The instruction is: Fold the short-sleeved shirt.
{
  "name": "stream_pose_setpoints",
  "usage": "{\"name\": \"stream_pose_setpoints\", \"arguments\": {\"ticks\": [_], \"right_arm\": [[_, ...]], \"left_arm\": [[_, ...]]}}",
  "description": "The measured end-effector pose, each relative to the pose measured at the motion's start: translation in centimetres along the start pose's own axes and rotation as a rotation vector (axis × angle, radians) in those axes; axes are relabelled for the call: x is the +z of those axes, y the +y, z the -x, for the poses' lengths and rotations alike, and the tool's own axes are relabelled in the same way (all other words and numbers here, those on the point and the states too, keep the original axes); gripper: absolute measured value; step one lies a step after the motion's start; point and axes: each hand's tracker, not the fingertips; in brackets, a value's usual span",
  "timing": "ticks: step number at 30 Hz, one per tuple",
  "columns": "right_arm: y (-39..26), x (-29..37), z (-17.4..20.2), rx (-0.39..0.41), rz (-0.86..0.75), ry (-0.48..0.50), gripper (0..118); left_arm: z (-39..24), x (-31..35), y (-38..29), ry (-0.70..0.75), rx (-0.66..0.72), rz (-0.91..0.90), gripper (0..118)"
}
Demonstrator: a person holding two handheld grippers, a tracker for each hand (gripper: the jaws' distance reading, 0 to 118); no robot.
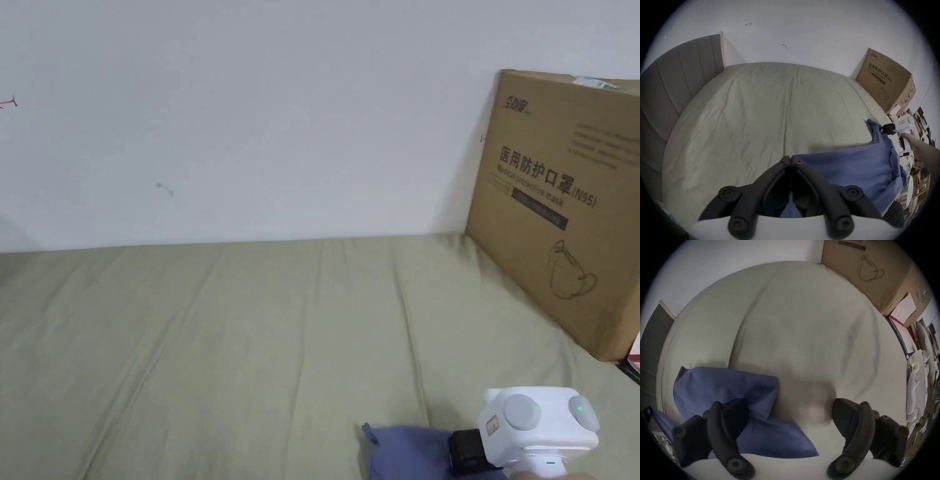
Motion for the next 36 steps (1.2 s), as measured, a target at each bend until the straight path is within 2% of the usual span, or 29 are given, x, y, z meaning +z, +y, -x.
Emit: {"name": "stream_pose_setpoints", "arguments": {"ticks": [1, 2, 4, 5, 6, 7, 10, 11, 15, 19, 22, 28, 31, 36], "right_arm": [[-0.4, 0.5, 0.3, 0.011, -0.027, 0.009, 99], [-0.8, 1.0, 0.7, 0.028, -0.050, 0.020, 84], [-1.6, 2.2, 1.3, 0.082, -0.075, 0.054, 45], [-2.0, 2.7, 1.6, 0.112, -0.066, 0.088, 6], [-2.4, 3.1, 1.7, 0.119, -0.055, 0.132, 1], [-2.9, 4.3, 1.7, 0.106, -0.064, 0.148, 1], [-4.3, 10.1, 0.1, -0.082, -0.245, 0.306, 1], [-4.7, 12.3, -0.7, -0.093, -0.295, 0.333, 1], [-5.2, 21.5, -3.4, -0.072, -0.429, 0.328, 1], [-5.6, 30.1, -5.9, -0.047, -0.552, 0.314, 1], [-5.6, 35.6, -6.6, -0.036, -0.628, 0.311, 1], [-3.1, 44.1, -5.1, -0.037, -0.759, 0.293, 1], [-0.1, 46.7, -4.4, -0.046, -0.769, 0.301, 1], [5.5, 50.2, -2.0, 0.002, -0.854, 0.236, 1]], "left_arm": [[-0.1, -0.1, -0.2, -0.003, 0.004, 0.005, 0], [0.1, -0.3, -0.4, -0.007, 0.009, 0.007, 0], [0.0, 0.0, -0.7, -0.006, 0.017, -0.003, 0], [-0.1, 0.5, -0.8, -0.006, 0.028, -0.038, 0], [0.0, 0.9, -0.9, -0.009, 0.034, -0.064, 0], [-0.1, 1.5, -0.9, -0.008, 0.041, -0.082, 0], [-0.3, 3.6, -0.4, -0.031, 0.050, -0.143, 0], [-0.5, 4.4, 0.0, -0.035, 0.042, -0.160, 0], [-1.2, 8.2, 1.9, -0.055, 0.012, -0.218, 0], [-1.7, 13.5, 4.2, -0.074, 0.005, -0.357, 0], [-2.0, 17.2, 6.5, -0.092, -0.005, -0.424, 0], [-3.0, 22.7, 11.7, -0.099, -0.051, -0.504, 0], [-2.9, 23.7, 15.3, -0.085, -0.043, -0.526, 0], [-2.9, 24.1, 21.5, -0.062, -0.034, -0.557, 0]]}}
